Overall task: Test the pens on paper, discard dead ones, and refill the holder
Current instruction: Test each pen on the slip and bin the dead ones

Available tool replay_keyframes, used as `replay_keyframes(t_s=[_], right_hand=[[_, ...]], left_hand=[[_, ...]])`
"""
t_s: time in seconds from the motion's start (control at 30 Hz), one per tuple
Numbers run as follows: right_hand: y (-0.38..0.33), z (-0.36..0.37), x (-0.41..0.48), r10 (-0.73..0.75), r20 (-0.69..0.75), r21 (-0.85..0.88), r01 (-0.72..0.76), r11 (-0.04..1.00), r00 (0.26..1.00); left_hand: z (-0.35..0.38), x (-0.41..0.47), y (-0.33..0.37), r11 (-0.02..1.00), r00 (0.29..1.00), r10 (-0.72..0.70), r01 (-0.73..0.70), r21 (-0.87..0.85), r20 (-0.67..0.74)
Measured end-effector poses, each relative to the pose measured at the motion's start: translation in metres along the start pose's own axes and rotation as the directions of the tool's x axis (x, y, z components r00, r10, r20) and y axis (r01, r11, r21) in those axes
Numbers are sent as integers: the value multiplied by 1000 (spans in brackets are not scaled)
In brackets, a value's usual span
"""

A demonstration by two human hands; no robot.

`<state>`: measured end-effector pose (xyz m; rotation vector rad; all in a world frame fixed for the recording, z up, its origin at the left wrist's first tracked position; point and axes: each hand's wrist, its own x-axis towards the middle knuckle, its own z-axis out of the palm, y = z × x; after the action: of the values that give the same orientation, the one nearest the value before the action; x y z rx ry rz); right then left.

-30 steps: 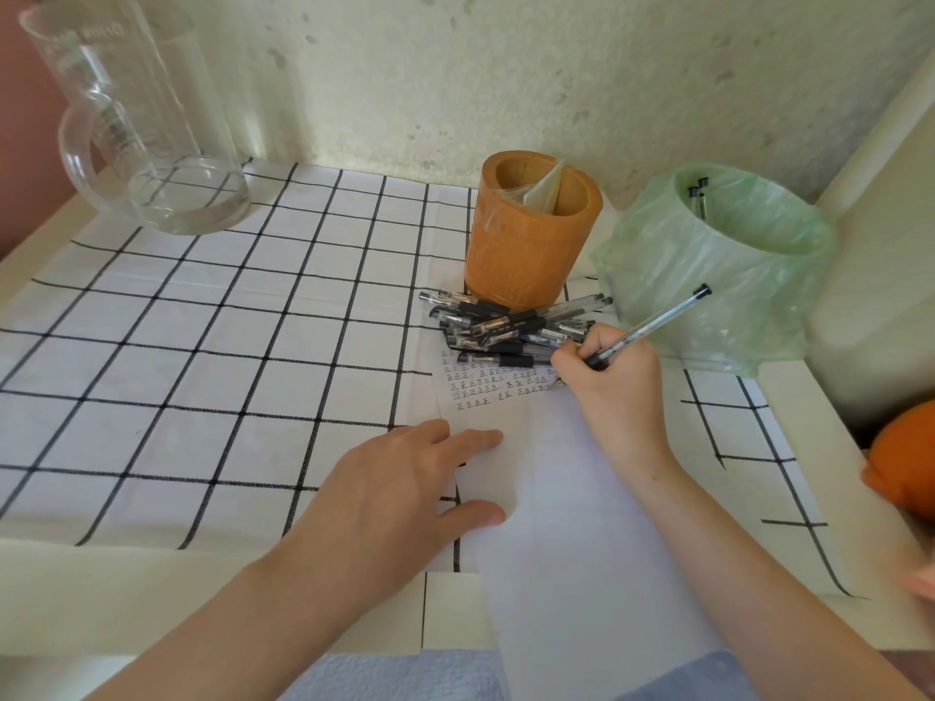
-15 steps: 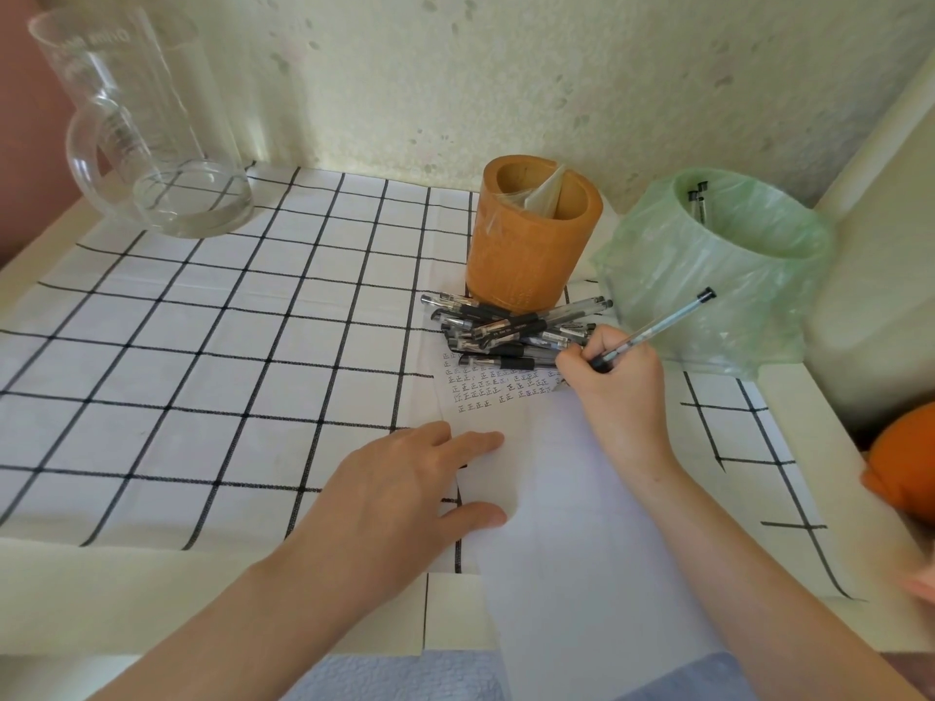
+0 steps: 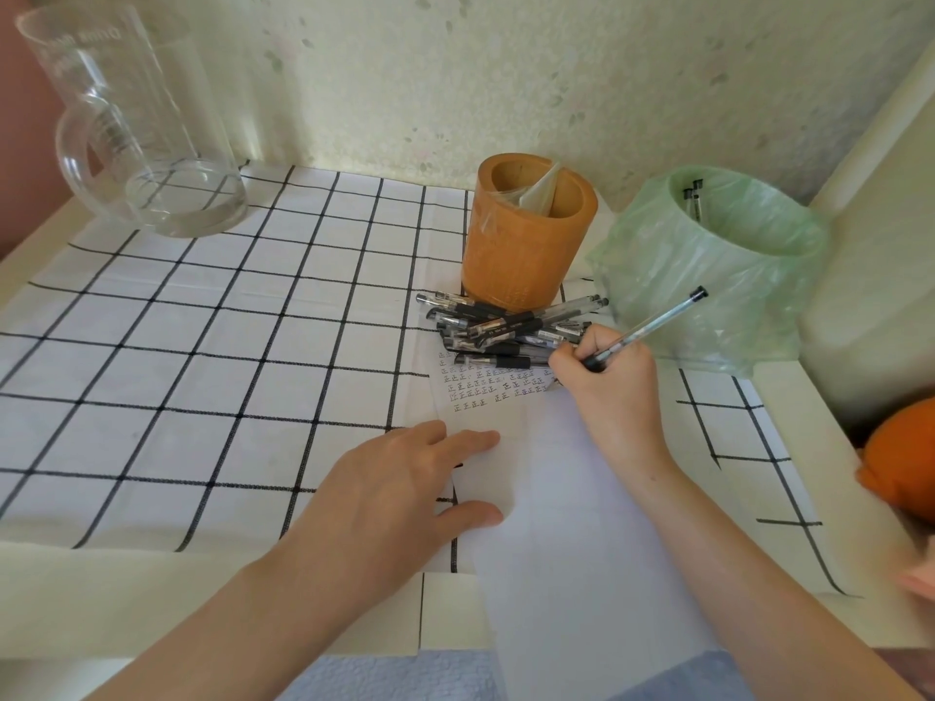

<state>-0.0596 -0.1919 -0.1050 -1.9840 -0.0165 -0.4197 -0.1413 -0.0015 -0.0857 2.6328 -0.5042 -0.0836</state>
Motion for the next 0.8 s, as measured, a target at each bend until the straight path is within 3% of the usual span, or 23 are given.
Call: replay_keyframes(t_s=[0.8], right_hand=[[3,0,2,17,-20,25,-17,1000,1000]], left_hand=[[0,-1,0,1000,1000,1,-1,-13,-2]])
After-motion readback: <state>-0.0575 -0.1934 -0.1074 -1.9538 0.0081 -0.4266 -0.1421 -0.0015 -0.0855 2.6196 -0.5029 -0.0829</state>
